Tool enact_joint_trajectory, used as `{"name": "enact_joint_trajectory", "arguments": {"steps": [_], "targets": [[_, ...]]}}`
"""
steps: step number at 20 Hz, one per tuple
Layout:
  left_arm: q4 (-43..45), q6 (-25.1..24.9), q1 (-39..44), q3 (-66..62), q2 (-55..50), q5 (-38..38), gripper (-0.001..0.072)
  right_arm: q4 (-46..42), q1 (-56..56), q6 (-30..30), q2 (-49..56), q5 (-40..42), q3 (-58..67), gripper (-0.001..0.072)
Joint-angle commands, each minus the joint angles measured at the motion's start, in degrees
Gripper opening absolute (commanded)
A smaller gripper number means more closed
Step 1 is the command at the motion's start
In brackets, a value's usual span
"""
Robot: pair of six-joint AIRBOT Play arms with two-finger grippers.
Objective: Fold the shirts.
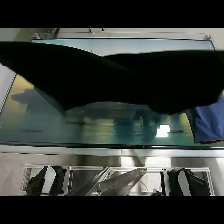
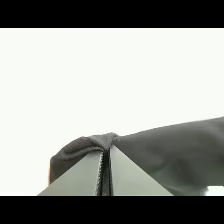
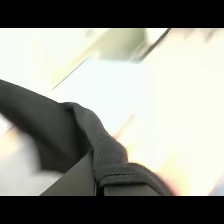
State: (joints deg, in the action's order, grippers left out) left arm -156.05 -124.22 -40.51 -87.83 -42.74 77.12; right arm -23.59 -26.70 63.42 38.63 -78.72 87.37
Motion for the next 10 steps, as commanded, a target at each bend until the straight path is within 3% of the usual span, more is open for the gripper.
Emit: {"name": "enact_joint_trajectory", "arguments": {"steps": [1,3,5,10], "targets": [[8.7,0.2,-1.9,0.0,11.7,-14.0,0.0024,-4.3,-3.9,-0.6,-0.4,-0.2,11.7,0.0020],[17.1,4.3,1.3,0.0,11.0,-12.8,0.0023,-5.9,-3.9,-0.6,0.8,0.2,11.2,0.0020],[18.4,5.6,5.5,0.0,6.1,-5.9,0.0024,-4.8,-3.8,-1.5,4.3,0.0,8.7,0.0020],[22.9,6.8,17.3,0.0,-16.2,4.2,0.0024,-6.0,2.0,-4.1,17.6,-0.2,-3.7,0.0020]]}}
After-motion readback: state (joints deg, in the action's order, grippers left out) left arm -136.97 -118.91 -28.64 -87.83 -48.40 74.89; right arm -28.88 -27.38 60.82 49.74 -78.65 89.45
